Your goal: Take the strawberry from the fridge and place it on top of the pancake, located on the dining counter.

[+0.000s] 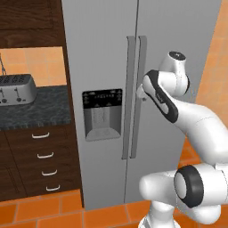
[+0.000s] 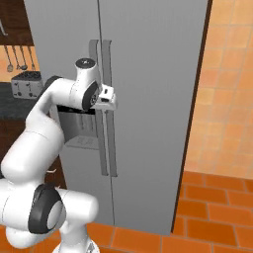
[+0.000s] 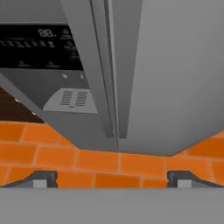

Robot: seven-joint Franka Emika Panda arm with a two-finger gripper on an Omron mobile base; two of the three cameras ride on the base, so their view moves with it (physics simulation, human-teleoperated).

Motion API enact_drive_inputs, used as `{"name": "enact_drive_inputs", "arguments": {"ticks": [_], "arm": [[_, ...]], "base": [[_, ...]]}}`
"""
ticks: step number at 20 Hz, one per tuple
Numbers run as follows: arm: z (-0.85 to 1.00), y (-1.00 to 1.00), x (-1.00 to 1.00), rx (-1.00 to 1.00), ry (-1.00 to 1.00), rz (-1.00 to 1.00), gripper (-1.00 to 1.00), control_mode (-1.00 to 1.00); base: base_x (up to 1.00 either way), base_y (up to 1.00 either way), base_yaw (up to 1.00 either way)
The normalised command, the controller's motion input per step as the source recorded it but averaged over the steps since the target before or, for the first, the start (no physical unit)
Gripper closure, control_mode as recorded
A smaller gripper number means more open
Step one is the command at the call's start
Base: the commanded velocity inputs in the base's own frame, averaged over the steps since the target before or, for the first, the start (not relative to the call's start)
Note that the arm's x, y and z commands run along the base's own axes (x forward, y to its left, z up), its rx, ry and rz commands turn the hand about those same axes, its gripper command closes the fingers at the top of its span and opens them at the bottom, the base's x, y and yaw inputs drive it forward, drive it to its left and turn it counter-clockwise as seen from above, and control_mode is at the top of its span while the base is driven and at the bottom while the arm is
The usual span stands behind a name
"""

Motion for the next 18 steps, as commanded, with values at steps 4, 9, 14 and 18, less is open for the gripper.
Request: {"name": "enact_drive_inputs", "arguments": {"ticks": [4, 9, 14, 18], "arm": [[-0.54, -0.05, 0.95, 0.0, -0.12, 0.0, -1.0, -1.0], [-0.42, -0.01, 0.94, 0.0, -0.02, -0.04, -1.0, -1.0], [-0.21, -0.18, 0.62, 0.01, -0.03, 0.0, -1.0, -1.0], [-0.06, -0.13, 0.49, 0.01, -0.05, 0.0, -1.0, -1.0]], "base": [[0.0, 0.0, 0.0], [0.0, 0.0, 0.0], [0.0, 0.0, 0.0], [0.0, 0.0, 0.0]]}}
